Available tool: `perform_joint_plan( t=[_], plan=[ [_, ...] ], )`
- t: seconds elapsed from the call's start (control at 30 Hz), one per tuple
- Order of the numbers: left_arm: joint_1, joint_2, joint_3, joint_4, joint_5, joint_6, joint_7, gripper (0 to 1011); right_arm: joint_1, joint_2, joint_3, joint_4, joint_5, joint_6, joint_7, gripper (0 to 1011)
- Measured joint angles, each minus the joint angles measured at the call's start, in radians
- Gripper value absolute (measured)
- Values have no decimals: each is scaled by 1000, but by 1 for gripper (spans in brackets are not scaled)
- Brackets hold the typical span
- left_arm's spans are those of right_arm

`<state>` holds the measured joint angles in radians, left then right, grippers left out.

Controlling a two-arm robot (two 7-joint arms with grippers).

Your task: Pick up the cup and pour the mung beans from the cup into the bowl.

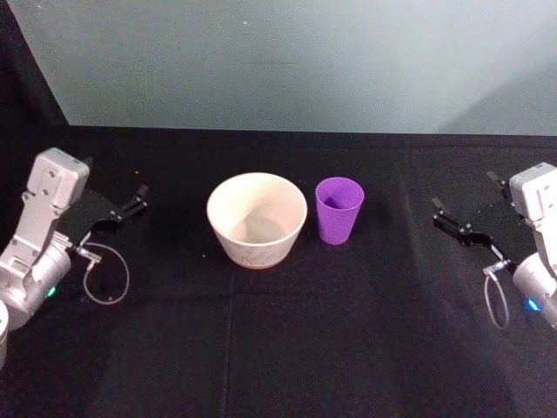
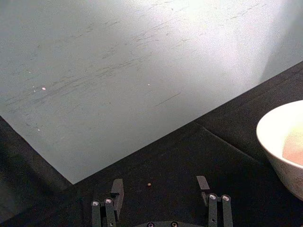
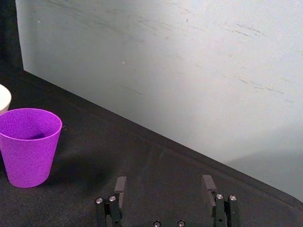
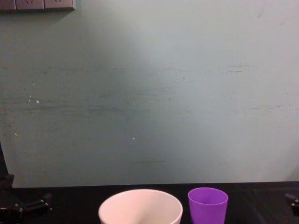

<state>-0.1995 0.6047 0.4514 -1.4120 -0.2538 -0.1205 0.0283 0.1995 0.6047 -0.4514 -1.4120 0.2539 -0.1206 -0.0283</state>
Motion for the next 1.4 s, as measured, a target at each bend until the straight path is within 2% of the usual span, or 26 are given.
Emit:
perform_joint_plan(
  t=[0.6,0.83,0.97,1.13,1.4],
  plan=[
    [0,0,0,0,0,0,0,1000,-5,-1,4,-4,0,-3,2,1003],
    [0,0,0,0,0,0,0,1000,-36,-5,5,-31,7,-9,54,1003],
    [0,0,0,0,0,0,0,1000,-55,-22,-10,-43,22,-29,103,1003],
    [0,0,0,0,0,0,0,1000,-59,-63,-25,-32,53,-56,170,1003],
    [0,0,0,0,0,0,0,1000,-7,-137,-35,49,92,-66,255,1003]
  ],
)
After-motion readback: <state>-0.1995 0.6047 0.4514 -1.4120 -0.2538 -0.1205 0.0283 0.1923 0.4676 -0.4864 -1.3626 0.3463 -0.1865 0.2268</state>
